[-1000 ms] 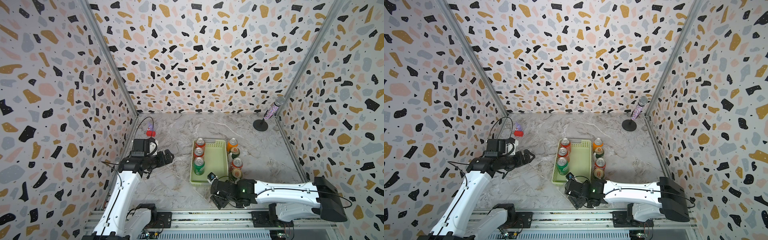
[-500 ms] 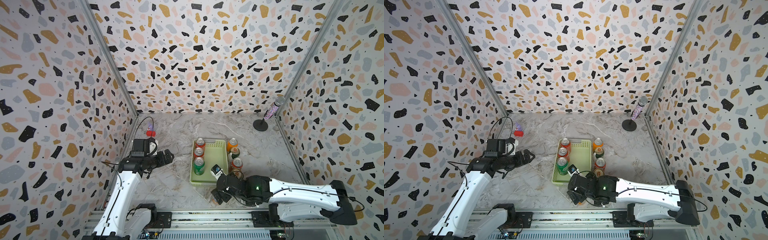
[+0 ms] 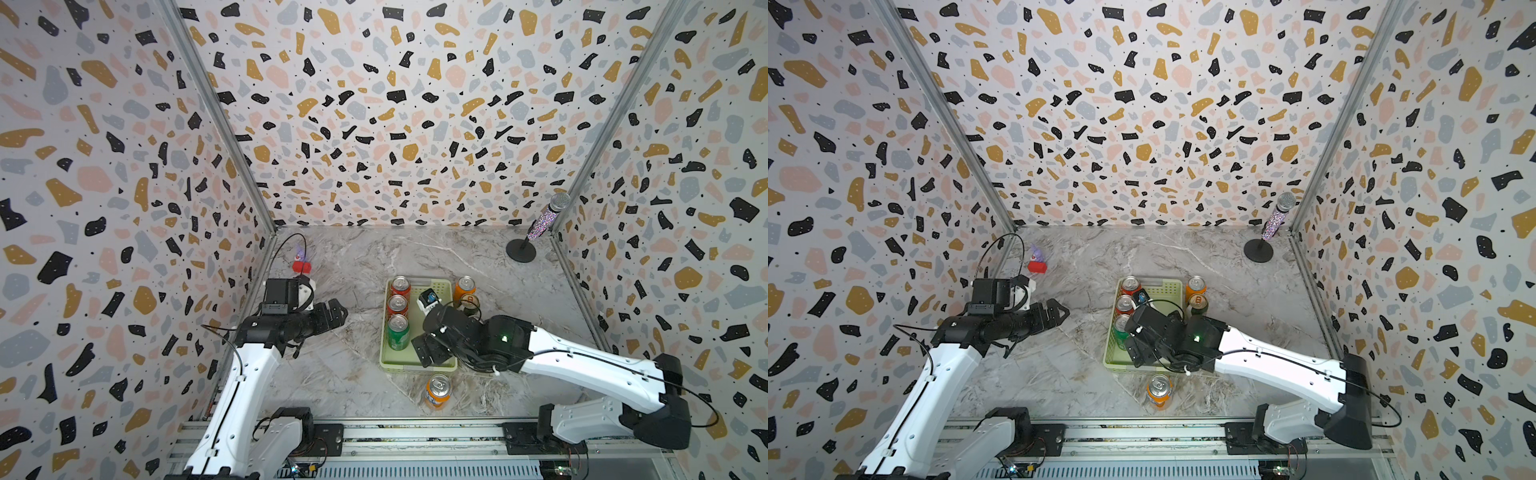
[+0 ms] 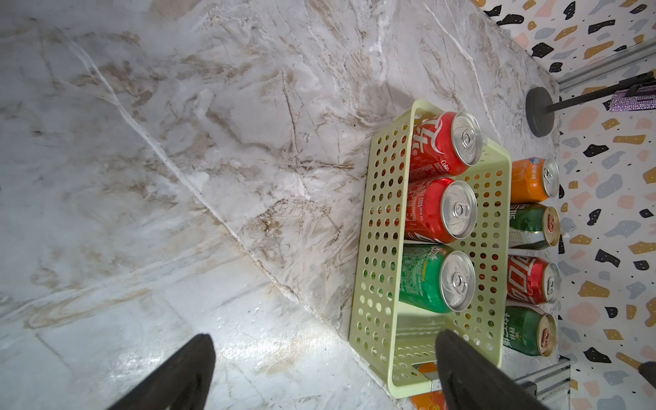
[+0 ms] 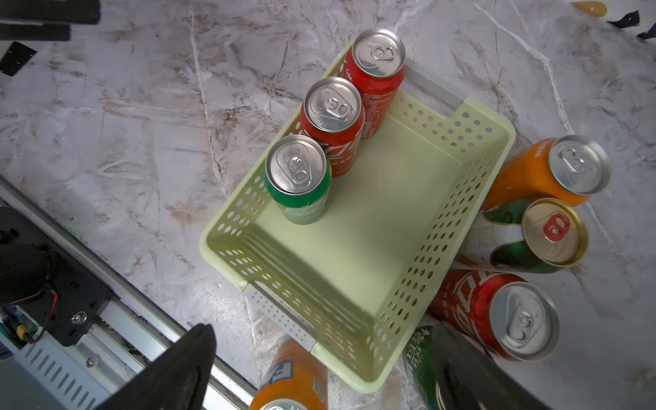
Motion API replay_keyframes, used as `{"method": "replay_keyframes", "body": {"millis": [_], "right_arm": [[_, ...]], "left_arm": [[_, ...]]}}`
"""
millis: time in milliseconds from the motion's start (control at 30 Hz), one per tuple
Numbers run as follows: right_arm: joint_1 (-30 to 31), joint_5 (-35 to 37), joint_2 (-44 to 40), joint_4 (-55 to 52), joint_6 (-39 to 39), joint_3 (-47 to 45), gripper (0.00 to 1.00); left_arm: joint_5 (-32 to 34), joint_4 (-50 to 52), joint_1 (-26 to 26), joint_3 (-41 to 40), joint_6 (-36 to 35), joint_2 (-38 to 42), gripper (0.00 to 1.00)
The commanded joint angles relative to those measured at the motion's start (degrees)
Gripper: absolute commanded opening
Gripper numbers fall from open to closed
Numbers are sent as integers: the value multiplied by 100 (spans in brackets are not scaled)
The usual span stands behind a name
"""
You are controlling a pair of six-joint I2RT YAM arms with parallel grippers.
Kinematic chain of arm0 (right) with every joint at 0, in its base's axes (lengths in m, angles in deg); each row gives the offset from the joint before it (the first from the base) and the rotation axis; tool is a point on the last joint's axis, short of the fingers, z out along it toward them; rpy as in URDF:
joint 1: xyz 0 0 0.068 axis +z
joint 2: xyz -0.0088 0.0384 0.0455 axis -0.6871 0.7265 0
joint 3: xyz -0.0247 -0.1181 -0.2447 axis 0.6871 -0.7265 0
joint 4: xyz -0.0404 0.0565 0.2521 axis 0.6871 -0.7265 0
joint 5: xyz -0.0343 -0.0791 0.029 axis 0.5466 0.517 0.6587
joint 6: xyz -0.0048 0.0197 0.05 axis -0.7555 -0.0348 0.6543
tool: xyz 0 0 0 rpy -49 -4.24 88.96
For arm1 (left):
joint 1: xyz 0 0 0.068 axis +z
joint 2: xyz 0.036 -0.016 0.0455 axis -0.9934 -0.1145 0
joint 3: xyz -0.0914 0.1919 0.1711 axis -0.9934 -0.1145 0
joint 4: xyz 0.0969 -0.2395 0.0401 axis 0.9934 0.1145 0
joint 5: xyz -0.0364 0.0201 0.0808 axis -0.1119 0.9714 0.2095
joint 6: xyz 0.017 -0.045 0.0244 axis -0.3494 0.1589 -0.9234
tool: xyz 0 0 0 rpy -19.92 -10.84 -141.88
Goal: Take out the drinks from the basket
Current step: Pick up the drink from the basket.
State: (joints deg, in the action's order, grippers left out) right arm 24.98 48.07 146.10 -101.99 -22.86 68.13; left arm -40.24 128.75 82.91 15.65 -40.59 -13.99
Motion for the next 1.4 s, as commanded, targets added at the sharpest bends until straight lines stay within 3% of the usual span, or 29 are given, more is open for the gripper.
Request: {"method": "replay_keyframes", "body": {"millis": [0, 233, 533, 1200, 1367], "right_arm": [[-172, -397, 451, -152, -101, 432, 99], [-581, -967, 1475, -128, -169, 1144, 99], [-931, -1204, 2333, -94, -255, 1685, 99], [-1059, -1314, 3169, 307, -235, 1875, 93], [-1063, -1389, 3281, 482, -173, 1707, 90]], "left_arm": [[92, -82, 129, -39, -20, -56, 100], [-45, -80, 249, -38, -43, -67, 100], [-183, -91, 262, -46, -47, -145, 100], [-239, -89, 306, -48, -40, -149, 100], [-656, -229, 306, -125, -59, -234, 100]]}}
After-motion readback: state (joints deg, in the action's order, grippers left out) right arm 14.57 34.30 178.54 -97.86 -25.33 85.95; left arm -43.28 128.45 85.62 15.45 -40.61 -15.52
